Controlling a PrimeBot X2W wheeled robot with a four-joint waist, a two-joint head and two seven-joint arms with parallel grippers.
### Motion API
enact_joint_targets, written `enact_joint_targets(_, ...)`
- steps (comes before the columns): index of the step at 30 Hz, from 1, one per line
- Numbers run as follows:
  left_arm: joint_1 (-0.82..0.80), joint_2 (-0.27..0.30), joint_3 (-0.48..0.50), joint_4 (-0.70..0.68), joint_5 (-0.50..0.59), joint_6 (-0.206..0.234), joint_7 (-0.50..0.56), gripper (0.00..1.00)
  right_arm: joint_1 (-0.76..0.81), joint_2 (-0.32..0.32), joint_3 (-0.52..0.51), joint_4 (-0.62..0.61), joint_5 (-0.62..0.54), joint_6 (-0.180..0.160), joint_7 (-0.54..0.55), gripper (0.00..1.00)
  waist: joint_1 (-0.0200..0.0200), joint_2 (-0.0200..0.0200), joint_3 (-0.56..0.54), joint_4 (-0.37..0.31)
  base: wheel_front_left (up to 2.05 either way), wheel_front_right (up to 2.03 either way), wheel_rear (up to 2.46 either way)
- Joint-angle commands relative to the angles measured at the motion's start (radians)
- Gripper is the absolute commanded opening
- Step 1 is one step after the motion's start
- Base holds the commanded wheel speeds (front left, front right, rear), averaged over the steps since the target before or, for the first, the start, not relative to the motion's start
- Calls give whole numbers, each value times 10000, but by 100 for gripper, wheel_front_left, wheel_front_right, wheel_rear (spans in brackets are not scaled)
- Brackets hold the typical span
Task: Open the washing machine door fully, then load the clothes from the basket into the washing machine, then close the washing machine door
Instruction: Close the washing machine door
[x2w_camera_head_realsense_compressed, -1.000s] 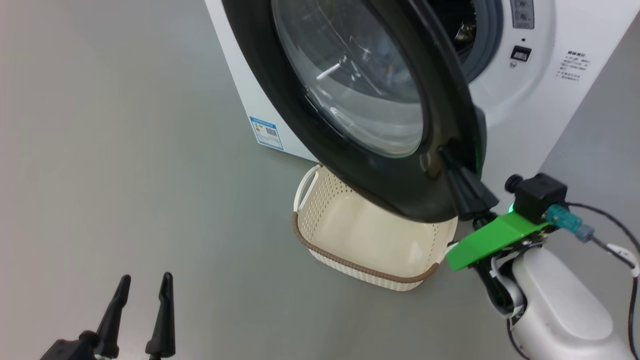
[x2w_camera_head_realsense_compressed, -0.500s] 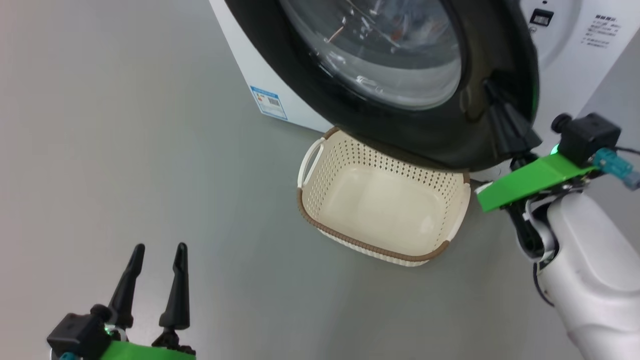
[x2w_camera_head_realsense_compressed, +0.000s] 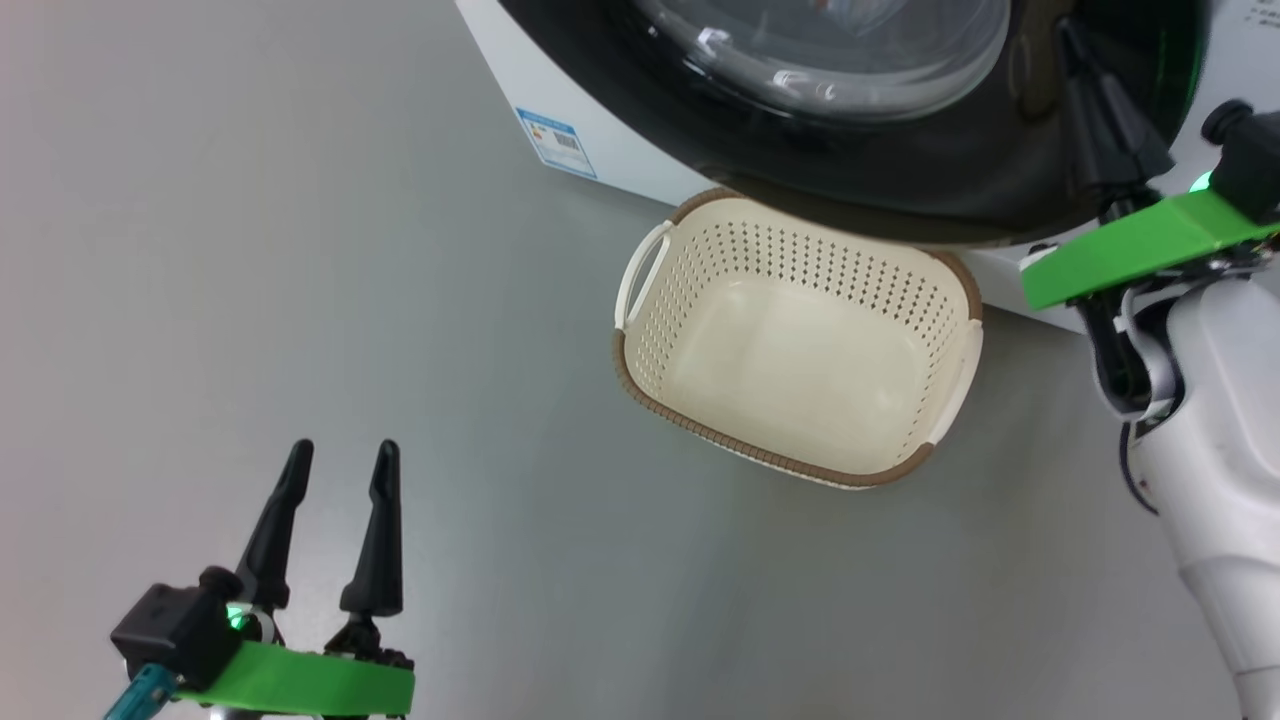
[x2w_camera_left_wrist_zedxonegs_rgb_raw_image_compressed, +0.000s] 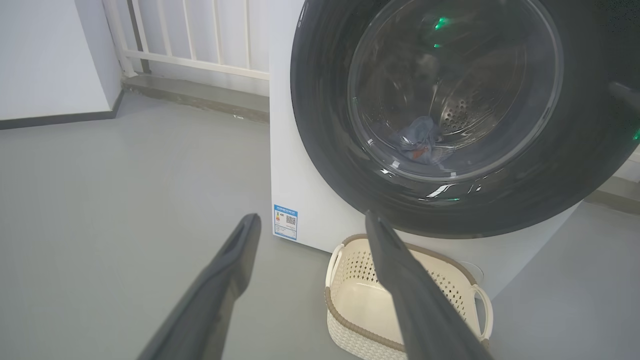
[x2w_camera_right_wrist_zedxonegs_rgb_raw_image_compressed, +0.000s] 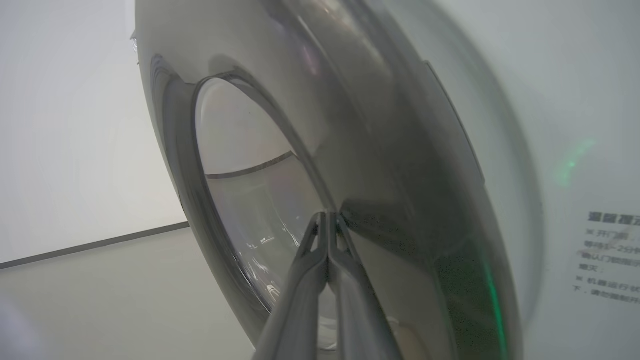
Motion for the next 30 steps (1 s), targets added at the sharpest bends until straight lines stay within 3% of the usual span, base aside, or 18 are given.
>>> enact_joint_targets(1,-307,175,310,-308,-56,6,-65,100,-360,-27,-55,-185,-132,-4,-51,0,-1,-1,245,120,0,0,0)
enact_joint_targets(22,-947,178,-116,-292,-209,6,-65,100,-1696,41,-1075,-67,-773,-4,-51,0,-1,-1,1044,418,0,0,0)
enact_joint_targets(30,-958,236,-90,-116,-211,6,-65,100,-1396,200,-786,-15,-839,-4,-51,0,-1,-1,794,243,0,0,0)
